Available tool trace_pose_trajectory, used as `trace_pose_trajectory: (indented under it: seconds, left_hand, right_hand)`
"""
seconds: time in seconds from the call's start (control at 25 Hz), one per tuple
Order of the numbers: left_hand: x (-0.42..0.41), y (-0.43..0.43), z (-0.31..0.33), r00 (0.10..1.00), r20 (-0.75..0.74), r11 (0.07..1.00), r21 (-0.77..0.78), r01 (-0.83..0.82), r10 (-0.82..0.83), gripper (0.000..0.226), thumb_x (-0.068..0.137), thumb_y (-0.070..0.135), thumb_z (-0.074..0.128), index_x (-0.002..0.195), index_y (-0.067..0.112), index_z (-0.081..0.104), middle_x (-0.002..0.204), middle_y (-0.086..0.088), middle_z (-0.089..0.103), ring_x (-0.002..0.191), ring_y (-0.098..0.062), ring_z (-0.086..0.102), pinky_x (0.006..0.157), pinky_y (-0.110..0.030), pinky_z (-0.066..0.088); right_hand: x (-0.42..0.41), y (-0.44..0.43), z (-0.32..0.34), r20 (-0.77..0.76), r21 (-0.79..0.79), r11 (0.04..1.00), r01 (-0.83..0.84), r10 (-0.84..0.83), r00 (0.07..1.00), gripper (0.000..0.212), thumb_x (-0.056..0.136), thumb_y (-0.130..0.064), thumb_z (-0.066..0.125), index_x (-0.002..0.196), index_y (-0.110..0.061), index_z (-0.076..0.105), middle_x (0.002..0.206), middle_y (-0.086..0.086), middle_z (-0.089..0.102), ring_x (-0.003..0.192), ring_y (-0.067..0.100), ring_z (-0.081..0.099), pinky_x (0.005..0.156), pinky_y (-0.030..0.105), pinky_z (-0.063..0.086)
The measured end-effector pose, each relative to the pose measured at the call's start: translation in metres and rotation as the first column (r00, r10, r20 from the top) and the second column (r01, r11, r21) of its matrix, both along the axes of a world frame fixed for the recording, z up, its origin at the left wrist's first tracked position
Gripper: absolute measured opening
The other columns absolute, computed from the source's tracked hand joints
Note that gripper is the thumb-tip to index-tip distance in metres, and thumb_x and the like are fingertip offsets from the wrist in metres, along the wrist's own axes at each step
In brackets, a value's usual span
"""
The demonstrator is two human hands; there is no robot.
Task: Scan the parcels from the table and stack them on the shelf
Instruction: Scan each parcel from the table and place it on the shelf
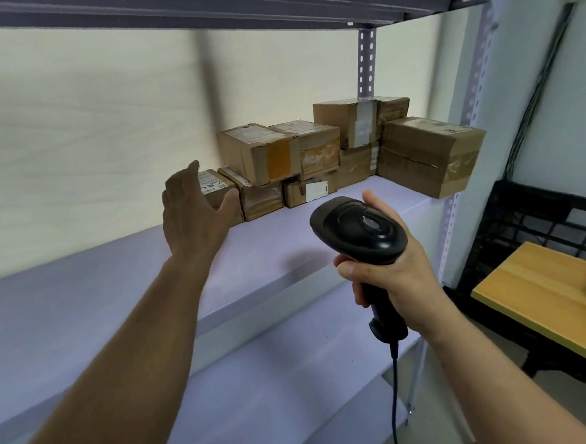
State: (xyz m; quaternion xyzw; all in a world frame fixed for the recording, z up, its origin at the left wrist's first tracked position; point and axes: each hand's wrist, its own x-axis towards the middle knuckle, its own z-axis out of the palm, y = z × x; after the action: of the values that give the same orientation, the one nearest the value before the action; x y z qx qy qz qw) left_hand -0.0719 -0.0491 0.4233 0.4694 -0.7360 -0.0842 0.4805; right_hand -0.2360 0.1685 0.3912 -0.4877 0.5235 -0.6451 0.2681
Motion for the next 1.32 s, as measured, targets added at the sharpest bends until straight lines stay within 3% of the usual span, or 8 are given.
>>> trace_pose_trajectory:
  seconds: [0.2, 0.32, 0.6, 0.72, 0.92, 1.08, 1.2, 1.32]
  left_hand:
    - [-0.051, 0.08, -0.036, 0.983, -0.019, 0.969, -0.171, 0.177, -0.183, 0.06, 0.086, 0.037, 0.069, 0.136, 0.014, 0.047, 0.138, -0.009, 0.049, 0.124, -0.025, 0.045, 0.096, -0.04, 0.042]
    - [-0.091, 0.128, -0.069, 0.97, -0.053, 0.967, -0.104, 0.232, -0.238, 0.061, 0.085, 0.039, 0.069, 0.135, 0.012, 0.048, 0.136, -0.011, 0.05, 0.12, -0.028, 0.049, 0.097, -0.045, 0.045]
    - [-0.176, 0.231, -0.112, 0.916, -0.041, 0.911, 0.091, 0.402, -0.4, 0.065, 0.084, 0.038, 0.07, 0.139, 0.015, 0.044, 0.138, -0.005, 0.048, 0.126, -0.023, 0.043, 0.1, -0.024, 0.025]
    - [-0.212, 0.27, -0.12, 0.879, -0.047, 0.87, 0.123, 0.477, -0.475, 0.067, 0.084, 0.037, 0.071, 0.141, 0.016, 0.042, 0.139, -0.005, 0.047, 0.127, -0.023, 0.041, 0.104, -0.03, 0.03]
    - [-0.265, 0.309, -0.124, 0.812, -0.014, 0.803, 0.142, 0.579, -0.583, 0.069, 0.084, 0.046, 0.066, 0.141, 0.018, 0.041, 0.139, -0.003, 0.046, 0.128, -0.021, 0.04, 0.104, -0.032, 0.032]
    - [-0.314, 0.332, -0.13, 0.752, 0.008, 0.745, 0.147, 0.651, -0.659, 0.068, 0.084, 0.046, 0.066, 0.14, 0.016, 0.043, 0.139, -0.005, 0.046, 0.129, -0.021, 0.039, 0.103, -0.03, 0.03]
    - [-0.353, 0.348, -0.136, 0.703, -0.005, 0.691, 0.179, 0.7, -0.711, 0.066, 0.086, 0.044, 0.065, 0.141, 0.016, 0.042, 0.138, -0.005, 0.046, 0.128, -0.02, 0.039, 0.1, -0.026, 0.028]
    - [-0.402, 0.359, -0.14, 0.645, -0.029, 0.625, 0.216, 0.75, -0.764, 0.067, 0.086, 0.044, 0.065, 0.142, 0.019, 0.039, 0.137, -0.005, 0.044, 0.127, -0.019, 0.038, 0.1, -0.032, 0.034]
  right_hand:
    - [-0.032, 0.048, -0.005, -0.013, -0.019, 0.998, 0.057, -0.057, 0.998, 0.09, 0.064, -0.008, 0.079, 0.129, -0.057, 0.04, 0.108, 0.019, 0.064, 0.051, 0.026, 0.06, 0.047, 0.031, 0.049]
    - [-0.059, 0.091, -0.013, -0.009, -0.008, 0.995, 0.103, -0.103, 0.995, 0.092, 0.064, -0.008, 0.081, 0.13, -0.057, 0.04, 0.103, 0.017, 0.063, 0.049, 0.027, 0.059, 0.046, 0.029, 0.048]
    - [-0.12, 0.195, -0.035, -0.019, 0.041, 0.97, 0.24, -0.24, 0.971, 0.102, 0.064, -0.002, 0.088, 0.136, -0.053, 0.036, 0.101, 0.013, 0.066, 0.053, 0.021, 0.061, 0.047, 0.026, 0.049]
    - [-0.146, 0.236, -0.046, -0.019, 0.061, 0.952, 0.299, -0.298, 0.954, 0.103, 0.065, -0.005, 0.087, 0.142, -0.048, 0.033, 0.102, 0.014, 0.064, 0.052, 0.026, 0.06, 0.045, 0.03, 0.049]
    - [-0.179, 0.283, -0.055, -0.045, 0.036, 0.909, 0.415, -0.414, 0.909, 0.107, 0.056, -0.03, 0.087, 0.146, -0.044, 0.032, 0.11, 0.014, 0.064, 0.066, 0.011, 0.063, 0.058, 0.028, 0.051]
    - [-0.21, 0.313, -0.06, -0.054, 0.046, 0.869, 0.492, -0.49, 0.87, 0.11, 0.056, -0.031, 0.087, 0.149, -0.038, 0.029, 0.115, 0.011, 0.066, 0.07, 0.006, 0.065, 0.061, 0.027, 0.052]
    - [-0.236, 0.333, -0.067, -0.025, 0.069, 0.84, 0.538, -0.538, 0.843, 0.108, 0.059, -0.018, 0.087, 0.148, -0.039, 0.029, 0.111, 0.01, 0.066, 0.06, 0.013, 0.065, 0.051, 0.027, 0.052]
    - [-0.27, 0.346, -0.073, -0.031, 0.087, 0.798, 0.597, -0.597, 0.802, 0.106, 0.062, -0.015, 0.086, 0.147, -0.042, 0.029, 0.116, 0.015, 0.063, 0.059, 0.015, 0.064, 0.051, 0.026, 0.053]
